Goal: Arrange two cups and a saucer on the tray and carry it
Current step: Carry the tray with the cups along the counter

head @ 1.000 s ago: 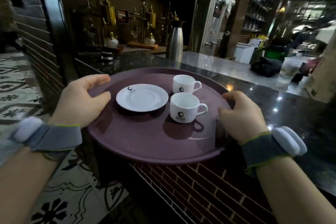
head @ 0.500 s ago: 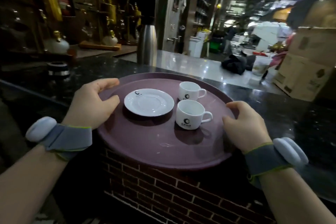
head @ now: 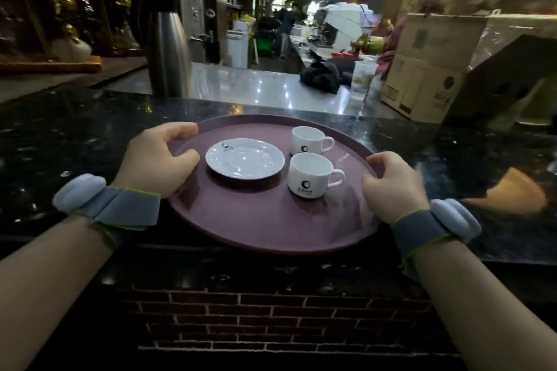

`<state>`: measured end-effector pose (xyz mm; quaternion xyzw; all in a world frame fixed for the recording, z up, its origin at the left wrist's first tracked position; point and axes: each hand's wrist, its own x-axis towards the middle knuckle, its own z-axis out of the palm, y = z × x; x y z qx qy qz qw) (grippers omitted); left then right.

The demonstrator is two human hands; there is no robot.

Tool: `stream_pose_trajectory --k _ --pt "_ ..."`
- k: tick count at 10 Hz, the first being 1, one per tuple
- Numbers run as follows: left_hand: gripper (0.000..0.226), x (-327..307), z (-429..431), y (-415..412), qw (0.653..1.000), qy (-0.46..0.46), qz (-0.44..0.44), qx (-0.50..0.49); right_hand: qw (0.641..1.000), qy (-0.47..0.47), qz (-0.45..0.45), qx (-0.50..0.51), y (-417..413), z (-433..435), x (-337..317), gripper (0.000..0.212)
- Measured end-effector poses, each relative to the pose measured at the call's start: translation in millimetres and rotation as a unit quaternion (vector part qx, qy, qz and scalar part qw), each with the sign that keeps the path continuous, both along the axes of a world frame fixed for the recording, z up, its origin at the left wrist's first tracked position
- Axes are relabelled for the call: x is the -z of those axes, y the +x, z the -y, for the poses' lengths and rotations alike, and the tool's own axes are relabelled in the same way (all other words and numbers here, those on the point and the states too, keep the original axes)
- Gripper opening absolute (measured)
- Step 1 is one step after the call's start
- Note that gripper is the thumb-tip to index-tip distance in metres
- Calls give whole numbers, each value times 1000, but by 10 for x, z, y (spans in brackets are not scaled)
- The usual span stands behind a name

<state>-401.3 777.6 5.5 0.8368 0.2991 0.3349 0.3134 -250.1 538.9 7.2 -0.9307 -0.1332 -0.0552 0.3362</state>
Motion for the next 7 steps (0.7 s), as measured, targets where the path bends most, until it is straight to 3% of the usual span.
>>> stream_pose_trajectory --k 5,6,7 --pt "44 86 -80 139 1000 26 -12 0 1000 -19 -24 -7 222 -49 62 37" --pt "44 114 -109 170 999 20 -34 -14 1000 -3 -23 1 281 -69 120 37" --pt "42 108 -91 194 993 57 -48 -89 1000 4 -7 13 273 -90 105 40"
